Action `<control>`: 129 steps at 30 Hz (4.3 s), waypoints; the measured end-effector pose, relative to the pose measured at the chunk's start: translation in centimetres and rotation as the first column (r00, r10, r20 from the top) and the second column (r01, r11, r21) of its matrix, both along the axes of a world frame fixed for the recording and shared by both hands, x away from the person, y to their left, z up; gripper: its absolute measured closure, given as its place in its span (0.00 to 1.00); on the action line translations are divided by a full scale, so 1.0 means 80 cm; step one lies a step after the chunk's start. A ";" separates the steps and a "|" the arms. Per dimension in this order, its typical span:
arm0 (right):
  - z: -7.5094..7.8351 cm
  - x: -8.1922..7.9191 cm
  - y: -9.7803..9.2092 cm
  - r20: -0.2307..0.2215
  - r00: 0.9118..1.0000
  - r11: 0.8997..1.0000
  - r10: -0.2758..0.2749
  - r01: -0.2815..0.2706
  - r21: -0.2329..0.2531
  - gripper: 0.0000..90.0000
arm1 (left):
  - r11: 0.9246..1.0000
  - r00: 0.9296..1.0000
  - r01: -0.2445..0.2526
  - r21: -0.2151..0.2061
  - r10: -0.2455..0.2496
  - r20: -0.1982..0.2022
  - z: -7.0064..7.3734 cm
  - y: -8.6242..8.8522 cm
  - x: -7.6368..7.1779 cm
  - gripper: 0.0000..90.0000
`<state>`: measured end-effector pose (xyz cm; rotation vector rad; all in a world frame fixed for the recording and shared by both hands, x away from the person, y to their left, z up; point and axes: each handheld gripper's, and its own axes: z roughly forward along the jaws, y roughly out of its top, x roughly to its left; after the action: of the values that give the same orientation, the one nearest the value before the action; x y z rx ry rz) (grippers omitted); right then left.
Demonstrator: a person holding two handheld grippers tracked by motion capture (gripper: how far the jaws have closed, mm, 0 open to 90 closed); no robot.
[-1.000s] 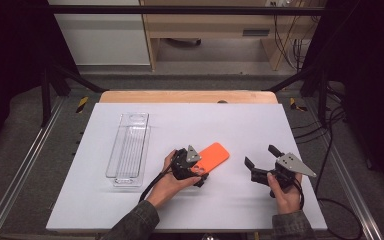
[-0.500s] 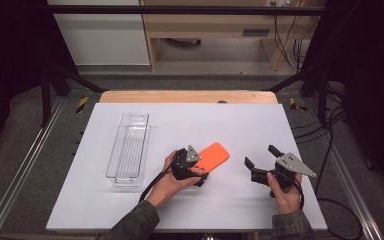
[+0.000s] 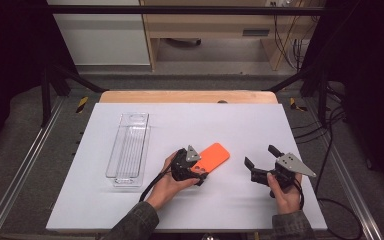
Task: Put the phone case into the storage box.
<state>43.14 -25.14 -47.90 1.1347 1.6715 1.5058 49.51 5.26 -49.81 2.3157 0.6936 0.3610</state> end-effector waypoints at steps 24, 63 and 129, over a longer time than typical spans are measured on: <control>0.019 -0.005 0.026 0.048 0.998 0.994 0.031 -0.026 -0.102 0.03 | 0.994 0.998 -0.028 -0.110 0.034 0.048 0.107 0.044 0.002 0.19; 0.065 -0.009 0.156 0.207 0.925 0.626 0.320 -0.043 -0.778 0.14 | 0.998 0.999 0.043 -0.056 -0.042 0.022 0.176 0.074 -0.017 0.19; 0.050 -0.007 0.218 0.252 0.838 0.387 0.484 0.054 -0.921 0.66 | 0.995 0.994 0.104 0.002 -0.104 -0.043 0.177 0.067 -0.022 0.18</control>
<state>42.54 -7.73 -43.92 -0.1219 1.8631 0.6181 47.77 10.65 -35.69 2.3593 0.5901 0.2658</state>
